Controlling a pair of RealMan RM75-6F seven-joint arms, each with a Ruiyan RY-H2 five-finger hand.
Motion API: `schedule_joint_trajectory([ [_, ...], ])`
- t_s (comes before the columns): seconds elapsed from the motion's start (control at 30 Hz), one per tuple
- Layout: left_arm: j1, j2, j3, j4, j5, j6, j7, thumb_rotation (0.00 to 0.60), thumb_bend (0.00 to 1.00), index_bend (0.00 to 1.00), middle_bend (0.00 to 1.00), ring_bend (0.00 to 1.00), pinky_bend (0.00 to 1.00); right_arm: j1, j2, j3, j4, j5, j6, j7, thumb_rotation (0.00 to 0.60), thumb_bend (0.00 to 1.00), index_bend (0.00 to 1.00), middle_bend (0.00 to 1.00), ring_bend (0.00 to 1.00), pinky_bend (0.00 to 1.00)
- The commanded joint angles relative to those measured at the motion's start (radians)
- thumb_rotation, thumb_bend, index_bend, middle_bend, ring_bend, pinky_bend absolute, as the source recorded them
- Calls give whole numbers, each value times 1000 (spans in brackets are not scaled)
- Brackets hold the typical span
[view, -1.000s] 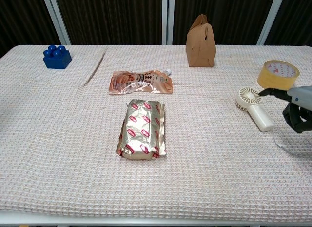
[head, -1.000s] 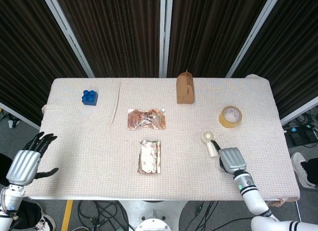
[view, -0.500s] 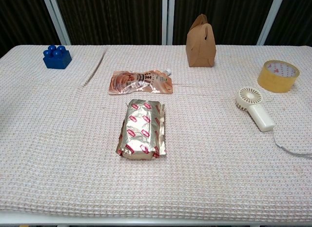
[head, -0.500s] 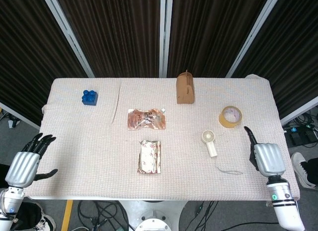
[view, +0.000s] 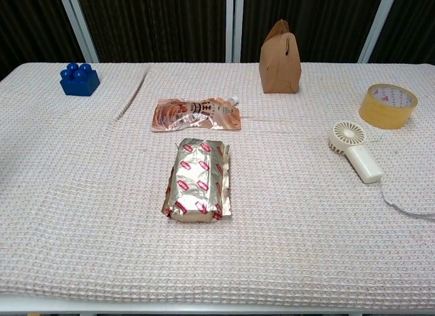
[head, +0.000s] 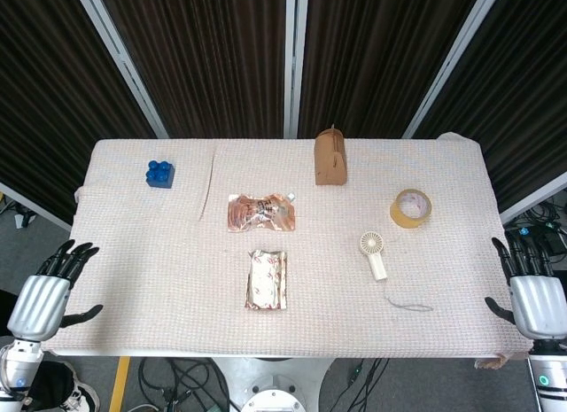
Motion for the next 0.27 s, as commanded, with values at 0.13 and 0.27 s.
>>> schedule_joint_trajectory([
  [0.13,2,5,-7,-1,-1,4,9,600,0,122,104,33,212,-25,-10,12,35,-27,3,24,600,0,0,0,0,0],
  [0.27,-1,-2,-11,7,-9,-4,7,600,0,122,103,33,212,-26,-21,24,44,-31,-5,27,600,0,0,0,0,0],
])
